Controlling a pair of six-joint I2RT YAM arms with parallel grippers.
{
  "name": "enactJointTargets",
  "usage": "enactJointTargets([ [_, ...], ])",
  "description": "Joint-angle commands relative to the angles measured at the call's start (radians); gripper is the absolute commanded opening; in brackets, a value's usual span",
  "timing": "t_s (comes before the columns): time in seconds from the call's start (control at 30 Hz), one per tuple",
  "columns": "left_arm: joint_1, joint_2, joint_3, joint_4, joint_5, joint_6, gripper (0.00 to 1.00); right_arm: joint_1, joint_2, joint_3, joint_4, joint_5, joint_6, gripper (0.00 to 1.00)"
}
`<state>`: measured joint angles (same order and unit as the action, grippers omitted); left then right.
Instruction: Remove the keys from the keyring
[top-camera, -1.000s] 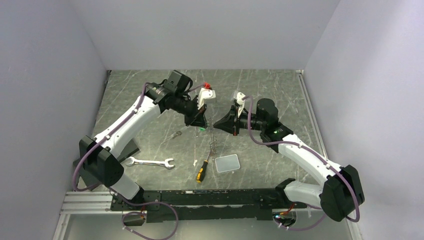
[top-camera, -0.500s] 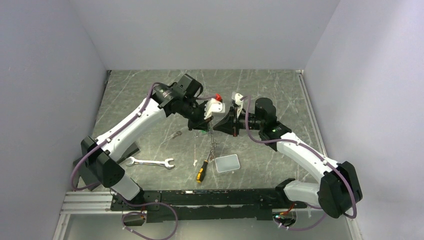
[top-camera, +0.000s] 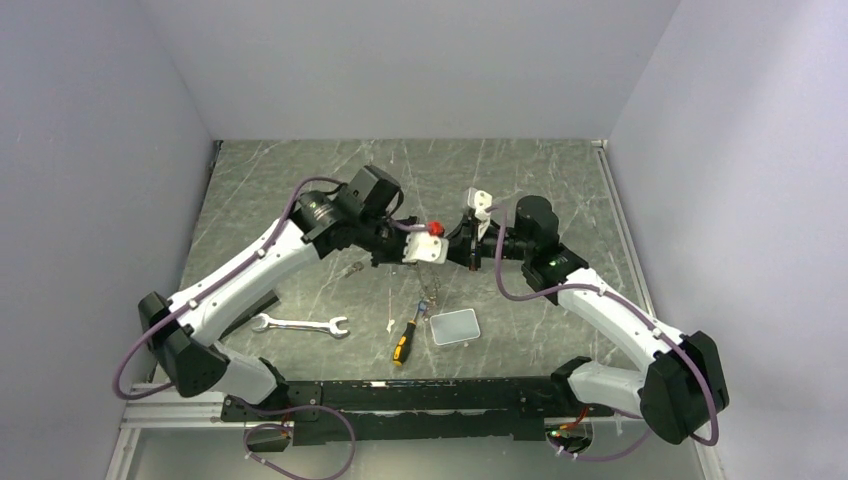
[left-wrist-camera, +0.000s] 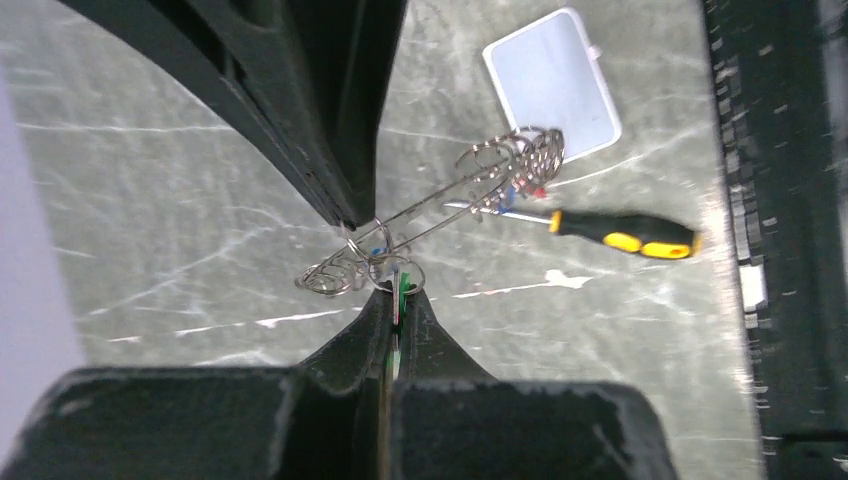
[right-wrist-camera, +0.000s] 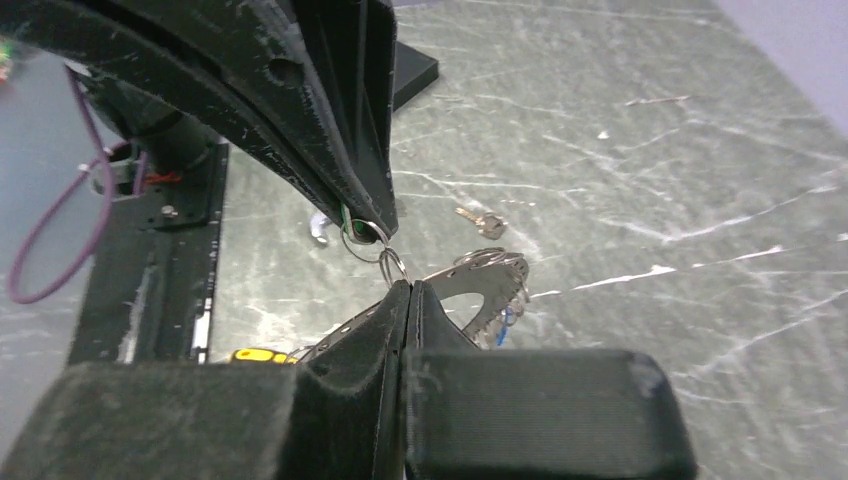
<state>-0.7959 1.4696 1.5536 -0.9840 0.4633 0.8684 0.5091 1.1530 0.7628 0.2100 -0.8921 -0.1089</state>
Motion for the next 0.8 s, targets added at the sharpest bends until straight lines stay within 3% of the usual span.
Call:
enactJointTargets([
  [0.0, -0.020, -0.108, -0.108, 0.186, -0.114, 0.126, 0.00, -0.007, -0.023, 0.019, 0.060, 0.134, -0.157, 0.00],
  [0.17, -0.020, -0.148, -0.224, 0.395, -0.221, 0.269, 0.00, -0.007, -0.005, -0.013, 0.205, 0.259, -0.280, 0.00],
  [0.37, -0.020, -0.201, -0.436, 0.754, -0.293, 0.456, 0.00, 0.013, 0.001, -0.148, 0.512, 0.400, -0.429, 0.00],
  [0.47, -0.020, -0.202, -0.511, 0.887, -0.304, 0.517, 0.00, 0.060, -0.001, -0.258, 0.689, 0.478, -0.604, 0.00],
  [0.57, -0.020, -0.189, -0.541, 0.967, -0.304, 0.534, 0.00, 0.118, 0.001, -0.395, 0.886, 0.535, -0.770, 0.00],
  [0.77, -0.020, -0.207, -0.647, 1.065, -0.260, 0.566, 0.00, 0.205, -0.010, -0.549, 1.067, 0.617, -0.958, 0.00],
])
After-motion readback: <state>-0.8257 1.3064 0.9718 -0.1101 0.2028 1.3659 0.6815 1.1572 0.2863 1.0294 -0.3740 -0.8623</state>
